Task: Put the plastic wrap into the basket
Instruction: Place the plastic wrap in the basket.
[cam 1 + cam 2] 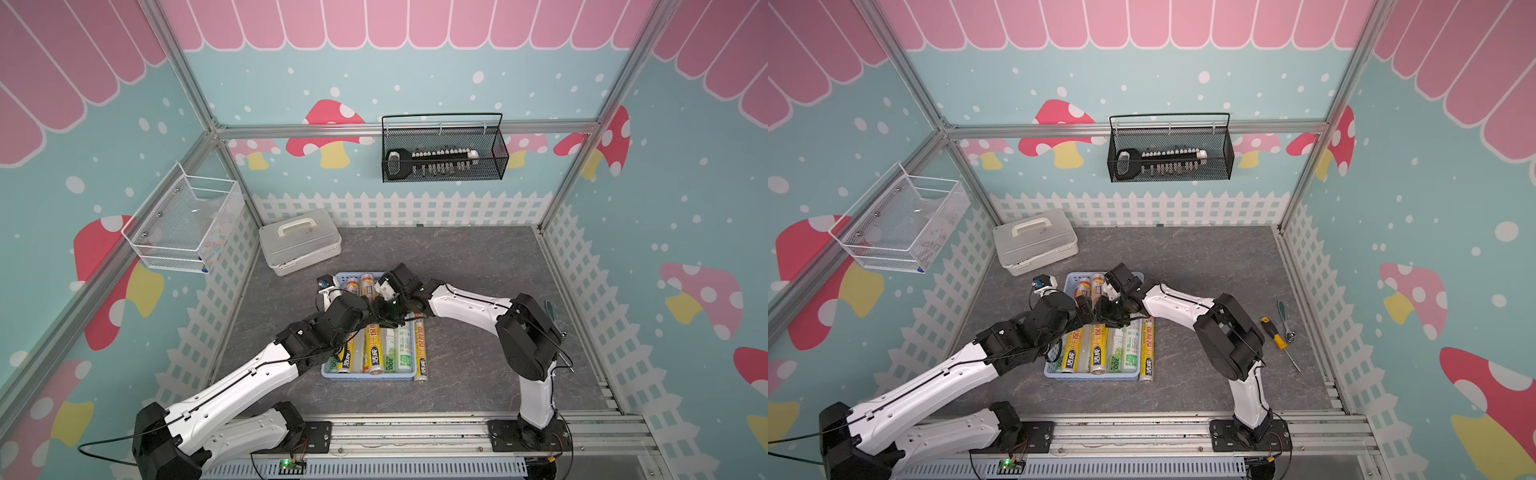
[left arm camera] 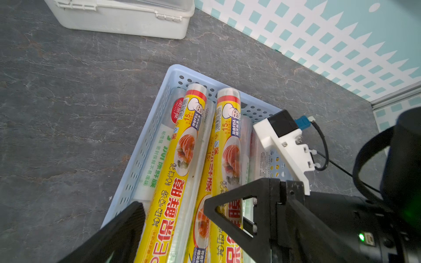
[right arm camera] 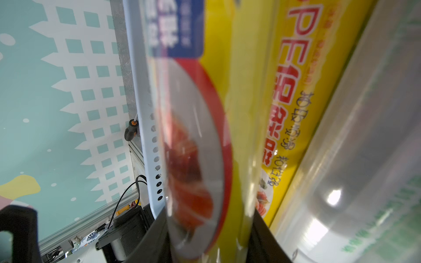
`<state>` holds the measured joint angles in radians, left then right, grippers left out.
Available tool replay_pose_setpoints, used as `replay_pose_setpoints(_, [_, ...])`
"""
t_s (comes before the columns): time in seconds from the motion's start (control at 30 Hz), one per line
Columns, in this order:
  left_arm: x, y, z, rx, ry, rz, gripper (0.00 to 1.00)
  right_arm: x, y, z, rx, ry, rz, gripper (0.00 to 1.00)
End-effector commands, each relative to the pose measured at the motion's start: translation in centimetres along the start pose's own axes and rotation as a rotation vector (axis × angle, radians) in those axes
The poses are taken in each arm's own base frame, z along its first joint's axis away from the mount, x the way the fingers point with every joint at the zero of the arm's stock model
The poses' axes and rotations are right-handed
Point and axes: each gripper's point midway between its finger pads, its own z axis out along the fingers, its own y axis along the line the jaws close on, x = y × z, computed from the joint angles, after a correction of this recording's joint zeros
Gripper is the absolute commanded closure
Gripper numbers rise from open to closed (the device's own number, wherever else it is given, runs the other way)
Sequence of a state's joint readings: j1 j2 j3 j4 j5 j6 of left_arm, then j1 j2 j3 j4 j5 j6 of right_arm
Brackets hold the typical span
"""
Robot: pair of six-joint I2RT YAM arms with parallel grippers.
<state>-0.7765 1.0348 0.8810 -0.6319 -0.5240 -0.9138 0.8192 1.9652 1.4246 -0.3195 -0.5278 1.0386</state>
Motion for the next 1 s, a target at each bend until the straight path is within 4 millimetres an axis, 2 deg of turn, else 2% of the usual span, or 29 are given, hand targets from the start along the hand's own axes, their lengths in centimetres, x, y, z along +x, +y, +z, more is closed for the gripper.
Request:
replay_pose_setpoints(0.0, [-0.5,1.5,-0.4,-0.046,-0.022,-0.016,0.01,-0.4,-1.1,0.9,0.056,-0.019,0.01,0.68])
replay_pose_setpoints(0.2, [-0.5,2.4,-0.6,-0.06,-0.031,-0.03,0.01,-1.6,-0.8,1.0,0.069,-0.058,0.017,0.69])
replay_pose_setpoints(0.33, [-0.5,2.6,-0.6,-0.058,-0.029,-0.039,0.01,-2.1,-1.5,1.4,0.092,-0.081,0.062,0.69])
replay_pose_setpoints(0.53, [-0.2,2.5,-0.5,-0.055,-0.018,-0.047,0.01,-1.8,-1.6,2.3,0.078,-0.05,0.097,0.65])
replay_pose_setpoints(0.73, [0.1,2.3,-0.1,-0.057,0.001,-0.043,0.01,-1.6,-1.7,2.0,0.086,-0.047,0.087,0.52])
replay_pose_setpoints(0.97, [0.3,1.8,0.2,-0.055,0.021,-0.041,0.01,-1.6,-1.1,1.3,0.082,-0.053,0.057,0.48])
